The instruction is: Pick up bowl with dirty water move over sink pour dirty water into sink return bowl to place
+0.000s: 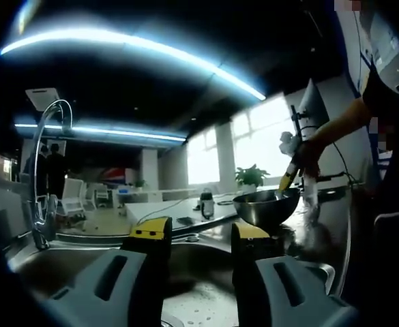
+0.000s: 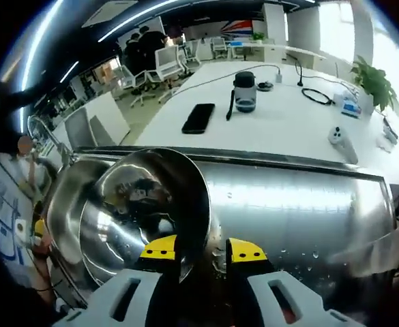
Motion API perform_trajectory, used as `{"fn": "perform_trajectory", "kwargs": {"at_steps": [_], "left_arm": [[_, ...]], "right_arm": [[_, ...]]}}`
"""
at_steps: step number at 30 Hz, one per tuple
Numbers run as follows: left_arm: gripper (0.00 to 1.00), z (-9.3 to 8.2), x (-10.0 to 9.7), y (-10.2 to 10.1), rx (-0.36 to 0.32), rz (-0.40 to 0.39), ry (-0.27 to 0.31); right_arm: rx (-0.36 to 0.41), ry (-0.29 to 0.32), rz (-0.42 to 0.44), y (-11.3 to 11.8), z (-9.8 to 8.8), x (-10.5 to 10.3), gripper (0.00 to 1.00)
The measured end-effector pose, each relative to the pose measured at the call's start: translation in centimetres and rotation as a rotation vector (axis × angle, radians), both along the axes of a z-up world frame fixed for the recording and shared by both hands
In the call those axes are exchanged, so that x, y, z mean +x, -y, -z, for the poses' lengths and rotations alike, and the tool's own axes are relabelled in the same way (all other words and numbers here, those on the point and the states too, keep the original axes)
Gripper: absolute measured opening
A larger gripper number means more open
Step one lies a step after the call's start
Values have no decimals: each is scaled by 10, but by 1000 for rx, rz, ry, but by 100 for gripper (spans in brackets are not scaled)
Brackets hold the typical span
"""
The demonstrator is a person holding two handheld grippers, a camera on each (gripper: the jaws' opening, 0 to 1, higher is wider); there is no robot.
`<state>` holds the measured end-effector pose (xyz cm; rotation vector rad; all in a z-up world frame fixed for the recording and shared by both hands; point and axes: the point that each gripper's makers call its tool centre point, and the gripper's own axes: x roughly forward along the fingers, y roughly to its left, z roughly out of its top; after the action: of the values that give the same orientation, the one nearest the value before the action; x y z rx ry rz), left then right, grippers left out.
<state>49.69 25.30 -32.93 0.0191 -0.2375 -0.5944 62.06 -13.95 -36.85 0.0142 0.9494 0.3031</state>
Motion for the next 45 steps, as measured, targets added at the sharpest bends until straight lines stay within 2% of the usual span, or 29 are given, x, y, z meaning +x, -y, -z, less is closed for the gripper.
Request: {"fn": "perform_trajectory", "kwargs": {"at_steps": [8,12,17,24,26,28,31,35,39,45], "left_arm": [[34,0,-1,2,0,11,3],[34,0,-2,2,4,10,7],[34,0,-2,3,5,12,7],[34,2,-1,5,17,15,3],[34,1,-2,5,13,14,5],[34,1,-2,5,13,14,4],[34,2,-1,6,19,16,1],[34,3,-1,6,27,17,1],[34,2,-1,5,25,15,3],[34,4,-1,6,36,18,2]], "right_arm": [[-22,-98,16,-5,10,-5,19],[-56,-150,-3,-8,18,-9,19],[-123,-178,-43,-13,26,-11,18],[-145,-210,-39,-7,25,2,15],[-149,-239,-40,-1,28,7,14],[-158,-278,-40,0,32,4,12],[-192,-264,-72,-4,33,2,11],[-181,-276,-74,-8,34,2,11],[-218,-297,-57,-2,39,4,3],[-193,-302,-44,-7,39,-1,2]]}}
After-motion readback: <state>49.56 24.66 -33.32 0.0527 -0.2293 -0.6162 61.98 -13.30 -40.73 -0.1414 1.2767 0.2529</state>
